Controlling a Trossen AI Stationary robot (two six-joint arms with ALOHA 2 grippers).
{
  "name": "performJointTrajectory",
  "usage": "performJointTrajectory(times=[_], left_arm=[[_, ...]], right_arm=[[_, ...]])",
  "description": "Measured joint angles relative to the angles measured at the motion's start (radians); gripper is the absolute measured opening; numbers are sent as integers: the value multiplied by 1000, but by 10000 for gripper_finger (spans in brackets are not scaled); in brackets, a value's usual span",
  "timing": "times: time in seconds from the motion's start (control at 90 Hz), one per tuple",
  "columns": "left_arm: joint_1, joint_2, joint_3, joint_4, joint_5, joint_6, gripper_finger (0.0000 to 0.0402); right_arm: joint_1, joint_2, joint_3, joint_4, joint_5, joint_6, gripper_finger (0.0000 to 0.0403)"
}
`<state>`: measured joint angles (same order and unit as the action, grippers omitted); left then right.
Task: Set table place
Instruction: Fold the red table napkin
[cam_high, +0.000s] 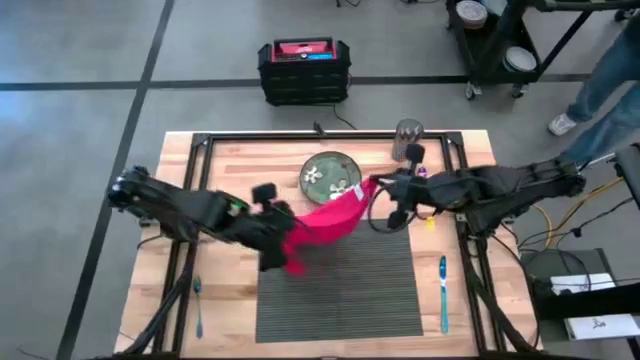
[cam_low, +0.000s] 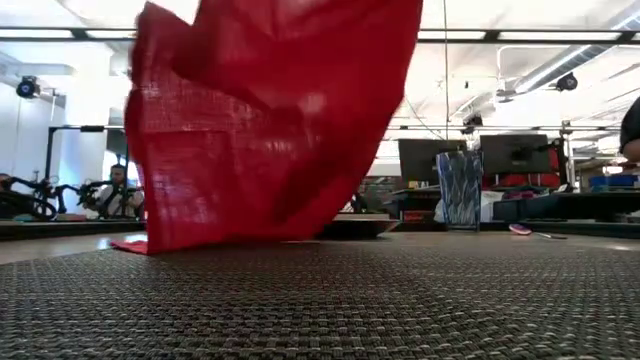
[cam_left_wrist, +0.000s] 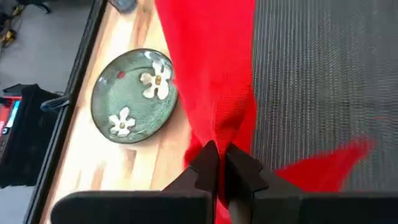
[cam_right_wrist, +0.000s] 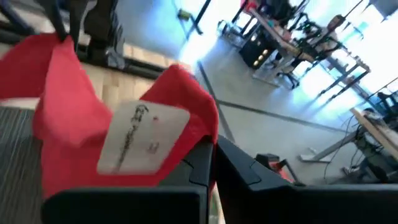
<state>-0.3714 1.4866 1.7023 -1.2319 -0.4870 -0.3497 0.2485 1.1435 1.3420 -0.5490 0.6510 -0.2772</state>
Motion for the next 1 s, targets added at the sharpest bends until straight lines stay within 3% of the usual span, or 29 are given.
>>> performJointTrajectory(times=[0.156, 0.389, 0.711, 0.867, 1.0], left_arm=[[0, -101, 7, 18, -4, 68, 0], [3, -173, 98, 29, -107, 144, 0], [12, -182, 312, 27, -248, 358, 0], [33, -181, 372, 26, -256, 419, 0], [27, -183, 356, 24, -241, 402, 0]], right_arm=[[0, -12, 78, -12, 34, -48, 0], [-12, -15, 182, -15, 101, -127, 0], [-72, -15, 237, 12, 128, -188, 0], [-95, -15, 239, 61, 141, -236, 0], [-62, -28, 241, -43, 153, -163, 0]])
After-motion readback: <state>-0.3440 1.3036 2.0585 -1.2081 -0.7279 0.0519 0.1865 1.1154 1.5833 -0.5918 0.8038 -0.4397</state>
